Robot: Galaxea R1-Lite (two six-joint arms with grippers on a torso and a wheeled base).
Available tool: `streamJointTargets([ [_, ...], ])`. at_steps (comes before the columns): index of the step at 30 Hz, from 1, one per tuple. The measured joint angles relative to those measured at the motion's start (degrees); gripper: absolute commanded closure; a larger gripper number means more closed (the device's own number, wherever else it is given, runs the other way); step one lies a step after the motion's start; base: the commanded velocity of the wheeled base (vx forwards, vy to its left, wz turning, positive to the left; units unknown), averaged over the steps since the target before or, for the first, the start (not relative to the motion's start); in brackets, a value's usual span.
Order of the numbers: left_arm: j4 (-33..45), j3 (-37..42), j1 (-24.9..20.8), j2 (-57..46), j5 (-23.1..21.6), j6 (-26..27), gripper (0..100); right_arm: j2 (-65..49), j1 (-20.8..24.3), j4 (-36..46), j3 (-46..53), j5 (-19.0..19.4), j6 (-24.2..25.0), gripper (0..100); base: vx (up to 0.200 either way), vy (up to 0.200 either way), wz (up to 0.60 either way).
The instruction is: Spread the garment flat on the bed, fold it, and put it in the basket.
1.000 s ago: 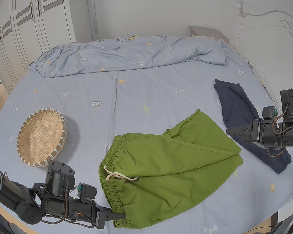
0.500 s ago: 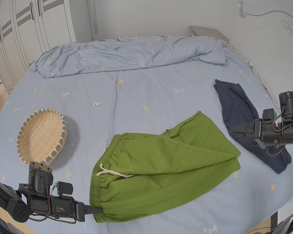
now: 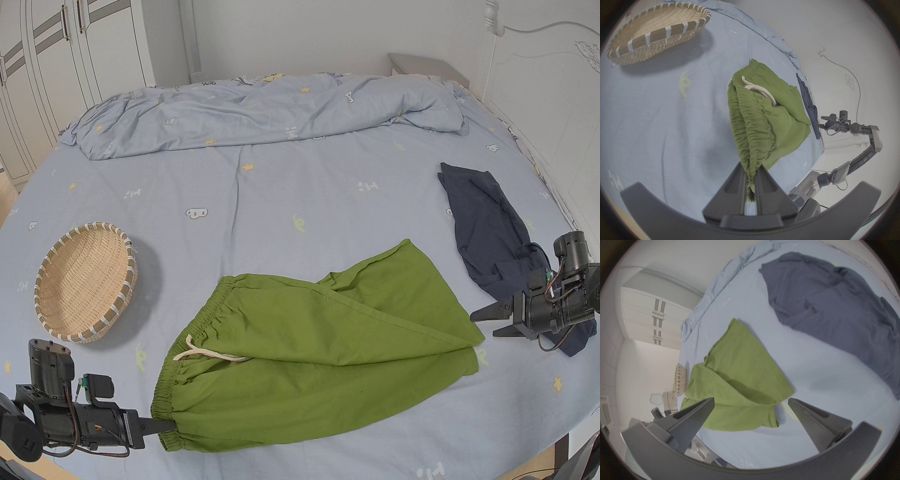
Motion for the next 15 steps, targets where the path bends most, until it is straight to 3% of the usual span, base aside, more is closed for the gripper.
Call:
streamJointTargets([
  [7,0.01,-0.8,0.67,0.09,-0.38,0.17,100,4.19,-0.33,-0.2,2.73,6.33,-4.77,0,0.0,0.0,0.0],
  [15,0.01,-1.63,0.39,0.46,-0.87,0.2,100,7.19,-0.49,-0.28,4.52,6.91,-8.68,0,0.0,0.0,0.0],
])
